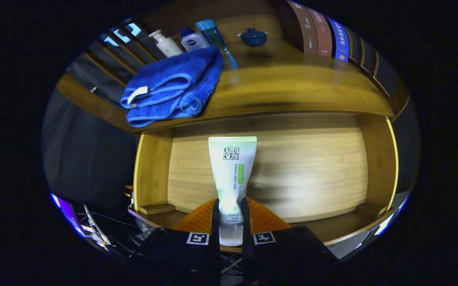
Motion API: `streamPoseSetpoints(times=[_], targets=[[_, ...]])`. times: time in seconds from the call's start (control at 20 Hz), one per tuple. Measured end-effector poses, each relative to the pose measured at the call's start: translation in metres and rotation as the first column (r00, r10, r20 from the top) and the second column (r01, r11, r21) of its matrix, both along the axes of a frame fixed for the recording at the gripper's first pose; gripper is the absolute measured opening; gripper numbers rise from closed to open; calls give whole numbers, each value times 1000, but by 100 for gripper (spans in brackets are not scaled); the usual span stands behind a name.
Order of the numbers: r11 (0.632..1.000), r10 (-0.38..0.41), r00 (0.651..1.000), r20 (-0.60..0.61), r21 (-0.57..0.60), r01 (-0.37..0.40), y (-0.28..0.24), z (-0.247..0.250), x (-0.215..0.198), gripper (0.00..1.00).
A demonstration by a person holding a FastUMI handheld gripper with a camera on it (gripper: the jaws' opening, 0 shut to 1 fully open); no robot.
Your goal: Pull open the drawer, take out the items inside it, and place them on the countertop above the cabinet.
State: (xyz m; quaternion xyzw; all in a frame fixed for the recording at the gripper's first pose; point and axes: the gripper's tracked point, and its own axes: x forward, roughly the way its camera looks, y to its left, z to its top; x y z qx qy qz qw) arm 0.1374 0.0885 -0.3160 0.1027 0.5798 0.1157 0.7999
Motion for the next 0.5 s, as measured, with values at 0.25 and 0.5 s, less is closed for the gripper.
streamPoseSetpoints(times=[0.25,0.5], targets=[[999,-33,995,91,-4,33,-22,39,39,25],[997,-62,992,111,-32,66,-33,47,105,25]])
